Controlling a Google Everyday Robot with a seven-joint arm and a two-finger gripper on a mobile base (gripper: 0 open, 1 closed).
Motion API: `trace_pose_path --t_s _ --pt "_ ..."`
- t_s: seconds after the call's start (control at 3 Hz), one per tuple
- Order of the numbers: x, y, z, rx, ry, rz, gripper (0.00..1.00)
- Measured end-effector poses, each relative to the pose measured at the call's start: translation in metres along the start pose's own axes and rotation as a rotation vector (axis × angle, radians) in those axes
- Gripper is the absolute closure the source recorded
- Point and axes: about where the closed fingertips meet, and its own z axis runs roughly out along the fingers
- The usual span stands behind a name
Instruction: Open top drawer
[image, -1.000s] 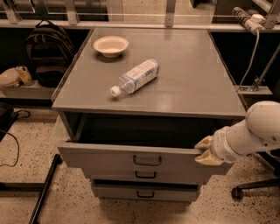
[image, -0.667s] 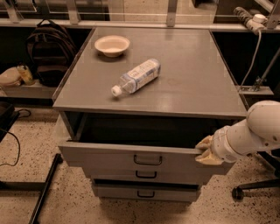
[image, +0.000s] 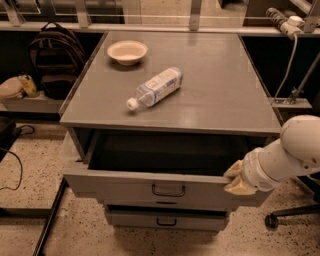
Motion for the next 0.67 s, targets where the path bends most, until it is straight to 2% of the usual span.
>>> trace_pose_path --t_s 0.33,0.67 --pt "0.002 0.014 -0.004 -0.033 0.020 0.008 0.50" --pt "0.007 0.047 -0.015 -0.112 0.047 0.017 0.27"
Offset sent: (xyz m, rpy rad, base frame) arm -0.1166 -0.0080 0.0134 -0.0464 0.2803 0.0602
